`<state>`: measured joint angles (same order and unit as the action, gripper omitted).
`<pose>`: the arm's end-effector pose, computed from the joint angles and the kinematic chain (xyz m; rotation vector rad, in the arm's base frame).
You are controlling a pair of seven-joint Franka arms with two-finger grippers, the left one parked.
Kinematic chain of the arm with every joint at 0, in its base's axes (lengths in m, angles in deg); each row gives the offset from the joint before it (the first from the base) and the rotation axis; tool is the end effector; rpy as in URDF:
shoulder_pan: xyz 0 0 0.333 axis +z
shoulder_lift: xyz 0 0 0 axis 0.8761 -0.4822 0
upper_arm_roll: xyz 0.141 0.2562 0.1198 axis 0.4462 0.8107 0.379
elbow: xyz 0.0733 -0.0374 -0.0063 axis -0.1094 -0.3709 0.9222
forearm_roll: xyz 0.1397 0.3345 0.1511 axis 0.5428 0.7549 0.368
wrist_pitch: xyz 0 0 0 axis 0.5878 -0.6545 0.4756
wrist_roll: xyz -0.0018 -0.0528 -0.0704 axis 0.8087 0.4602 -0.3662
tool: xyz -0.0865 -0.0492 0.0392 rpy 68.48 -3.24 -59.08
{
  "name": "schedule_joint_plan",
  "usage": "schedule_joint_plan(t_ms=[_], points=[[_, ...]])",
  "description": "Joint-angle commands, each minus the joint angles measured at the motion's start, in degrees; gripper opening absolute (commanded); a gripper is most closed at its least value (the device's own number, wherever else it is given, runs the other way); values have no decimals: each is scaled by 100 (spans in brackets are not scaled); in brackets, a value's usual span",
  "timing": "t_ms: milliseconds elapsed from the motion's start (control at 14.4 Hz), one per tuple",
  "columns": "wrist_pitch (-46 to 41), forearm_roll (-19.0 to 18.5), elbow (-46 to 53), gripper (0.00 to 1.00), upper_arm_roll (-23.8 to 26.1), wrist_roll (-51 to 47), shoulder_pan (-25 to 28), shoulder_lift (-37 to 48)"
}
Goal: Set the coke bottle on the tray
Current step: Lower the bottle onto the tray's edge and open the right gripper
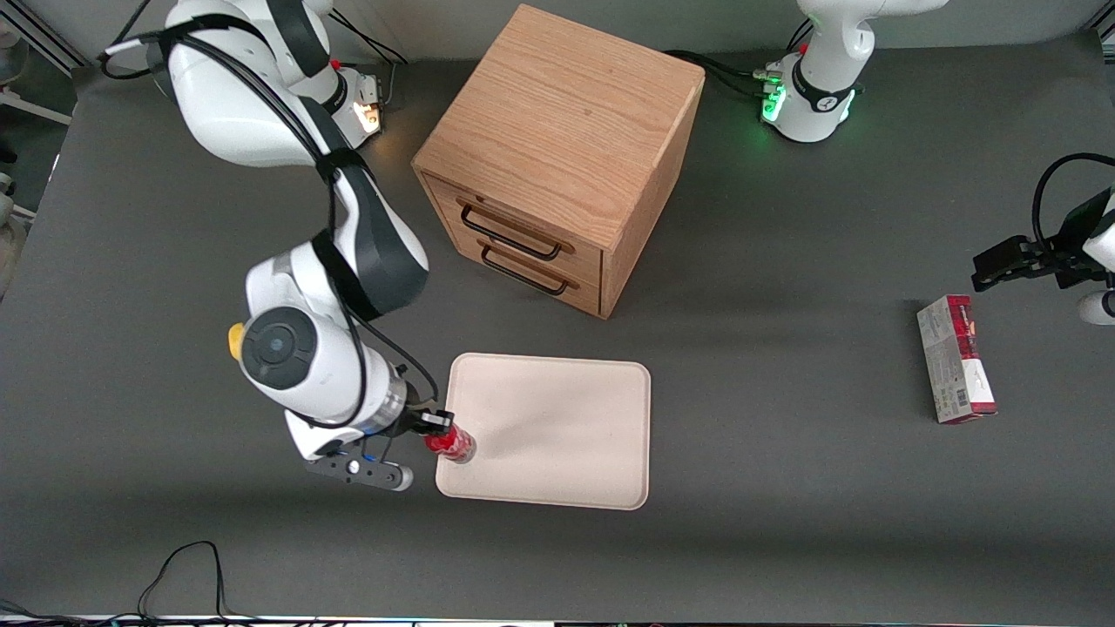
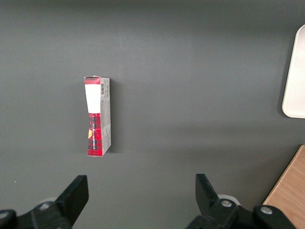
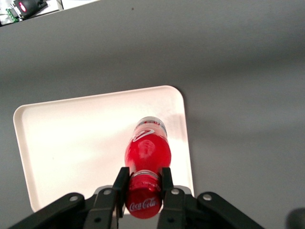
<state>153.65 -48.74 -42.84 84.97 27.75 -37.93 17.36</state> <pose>0.7202 0.3118 0.3889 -3.0387 0.3348 -0.0720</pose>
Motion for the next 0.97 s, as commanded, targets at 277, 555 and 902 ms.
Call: schedule_joint_plan(t_ms=[277, 555, 902], points=[[150, -393, 339, 0, -35, -69, 76, -552], [150, -439, 339, 0, -35, -78, 85, -614], [308, -685, 286, 100, -44, -140, 234, -667]])
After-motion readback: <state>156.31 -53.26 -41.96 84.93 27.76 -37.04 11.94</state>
